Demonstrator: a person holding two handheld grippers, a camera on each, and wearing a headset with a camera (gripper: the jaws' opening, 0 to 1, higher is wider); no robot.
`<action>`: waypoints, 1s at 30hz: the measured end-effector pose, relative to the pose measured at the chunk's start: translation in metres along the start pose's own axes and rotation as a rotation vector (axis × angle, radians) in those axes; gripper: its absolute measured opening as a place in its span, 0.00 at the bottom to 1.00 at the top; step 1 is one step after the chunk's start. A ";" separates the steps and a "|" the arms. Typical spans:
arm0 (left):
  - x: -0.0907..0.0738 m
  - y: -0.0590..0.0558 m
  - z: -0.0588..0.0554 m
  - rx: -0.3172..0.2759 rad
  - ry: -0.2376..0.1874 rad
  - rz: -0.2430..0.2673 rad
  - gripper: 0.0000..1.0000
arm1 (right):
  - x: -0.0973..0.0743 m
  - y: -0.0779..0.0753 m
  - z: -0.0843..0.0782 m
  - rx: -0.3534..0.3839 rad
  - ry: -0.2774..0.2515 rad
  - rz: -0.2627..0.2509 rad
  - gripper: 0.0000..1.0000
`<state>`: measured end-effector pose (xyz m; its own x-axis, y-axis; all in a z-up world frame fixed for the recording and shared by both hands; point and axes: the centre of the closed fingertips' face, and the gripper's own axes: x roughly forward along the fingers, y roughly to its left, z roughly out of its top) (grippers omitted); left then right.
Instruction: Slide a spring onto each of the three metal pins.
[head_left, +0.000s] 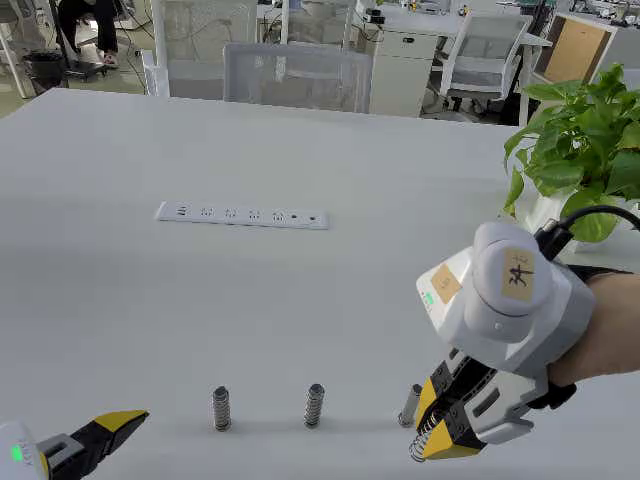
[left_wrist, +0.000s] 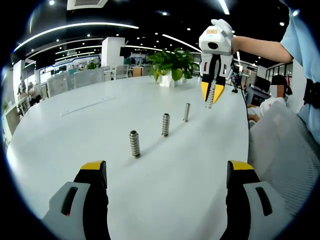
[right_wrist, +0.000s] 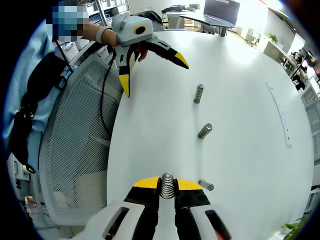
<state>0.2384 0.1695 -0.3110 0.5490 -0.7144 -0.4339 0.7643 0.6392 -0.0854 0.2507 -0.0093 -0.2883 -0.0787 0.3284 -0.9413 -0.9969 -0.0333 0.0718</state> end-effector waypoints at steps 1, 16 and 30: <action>-0.001 0.000 -0.001 -0.001 0.003 -0.001 0.99 | -0.001 -0.003 -0.001 0.000 0.005 -0.006 0.07; -0.007 -0.005 0.000 -0.010 0.013 -0.021 0.99 | -0.018 -0.043 -0.007 -0.022 0.058 -0.069 0.07; -0.013 0.000 -0.007 -0.039 0.020 -0.006 0.97 | -0.010 -0.064 -0.011 -0.053 0.100 -0.094 0.07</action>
<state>0.2293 0.1809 -0.3122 0.5373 -0.7126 -0.4512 0.7534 0.6460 -0.1230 0.3154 -0.0209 -0.2871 0.0184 0.2372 -0.9713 -0.9978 -0.0580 -0.0331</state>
